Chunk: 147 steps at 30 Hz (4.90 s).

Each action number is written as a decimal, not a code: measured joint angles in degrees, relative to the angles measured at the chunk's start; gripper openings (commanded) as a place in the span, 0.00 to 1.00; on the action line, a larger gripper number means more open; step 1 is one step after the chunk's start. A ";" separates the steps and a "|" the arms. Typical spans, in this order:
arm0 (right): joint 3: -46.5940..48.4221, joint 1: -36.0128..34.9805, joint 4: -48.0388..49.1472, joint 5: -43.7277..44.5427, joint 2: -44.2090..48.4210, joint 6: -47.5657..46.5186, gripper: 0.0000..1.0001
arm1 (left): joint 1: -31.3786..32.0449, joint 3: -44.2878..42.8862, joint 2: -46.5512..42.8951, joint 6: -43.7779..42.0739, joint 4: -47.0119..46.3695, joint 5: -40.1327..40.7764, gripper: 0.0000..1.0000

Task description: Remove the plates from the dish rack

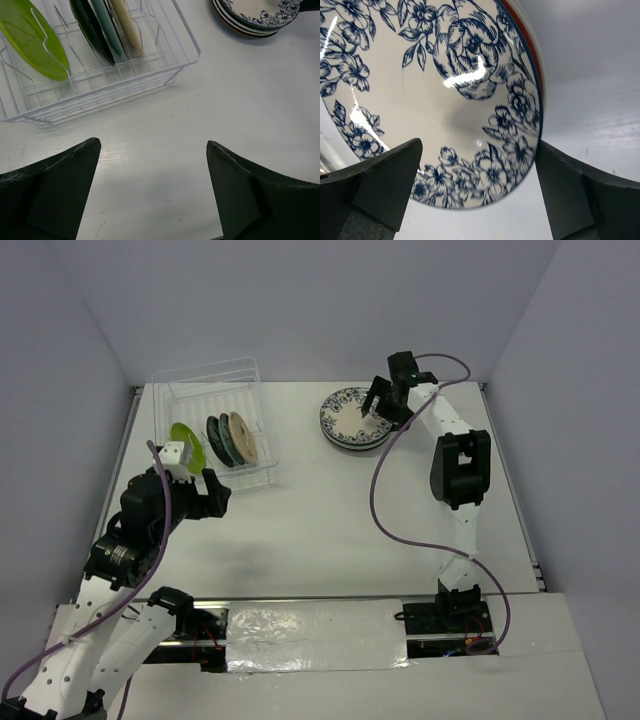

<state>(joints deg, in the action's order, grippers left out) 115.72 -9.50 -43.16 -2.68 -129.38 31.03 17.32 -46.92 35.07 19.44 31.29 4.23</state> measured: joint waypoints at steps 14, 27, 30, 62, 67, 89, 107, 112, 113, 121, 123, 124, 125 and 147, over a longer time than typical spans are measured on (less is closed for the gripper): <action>-11.67 -0.52 -0.28 0.68 14.16 -5.29 1.00 | 0.00 -2.78 9.33 5.07 3.08 7.15 1.00; -56.04 -12.76 16.17 -7.72 67.17 -8.11 0.96 | -4.35 -30.34 38.49 11.78 11.13 25.22 0.87; -62.36 -12.76 17.00 -8.85 71.58 -7.72 0.95 | -9.97 -37.66 46.88 10.43 12.72 28.79 0.77; -71.10 -16.15 20.00 -12.96 84.21 -3.54 0.93 | -16.68 -47.21 73.13 7.23 16.96 30.67 0.00; -71.10 -16.15 20.00 -12.98 84.35 -3.19 0.93 | -16.63 -49.09 72.74 6.21 18.97 31.74 0.00; -69.59 -20.59 41.55 -23.45 74.79 4.48 1.00 | -14.73 -31.08 23.85 7.48 6.27 4.13 0.00; -56.98 -30.51 47.89 -7.80 55.19 5.22 0.18 | -12.02 -7.13 21.22 24.13 -23.89 -41.77 0.15; -62.58 -29.59 54.01 -6.88 58.12 9.35 0.00 | -11.26 -5.35 23.85 23.82 -25.27 -44.15 0.53; -63.47 -29.20 54.34 -6.80 58.34 9.49 0.00 | -11.13 -5.35 24.11 23.26 -24.83 -44.22 0.65; -69.26 -18.80 49.55 -9.73 58.38 12.35 0.02 | -11.13 -14.53 25.22 15.34 -7.15 -20.48 0.99; -71.49 -15.98 48.87 -11.21 56.50 11.63 0.03 | -11.17 -18.27 26.16 13.57 -4.00 -13.79 1.00; -73.09 -14.93 48.81 -12.00 55.15 11.13 0.03 | -11.19 -20.37 27.21 12.83 -2.89 -10.93 0.99; -74.60 -14.19 48.61 -12.72 53.72 10.71 0.04 | -11.19 -22.36 28.79 12.04 -2.10 -8.57 1.00; -81.50 -8.76 46.60 -9.77 49.11 9.33 0.91 | -11.56 -42.99 59.60 7.65 8.98 12.41 0.56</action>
<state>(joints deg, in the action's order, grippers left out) 34.22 -18.26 3.44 -12.45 -80.27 40.36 5.76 -89.91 94.67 27.09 40.27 16.64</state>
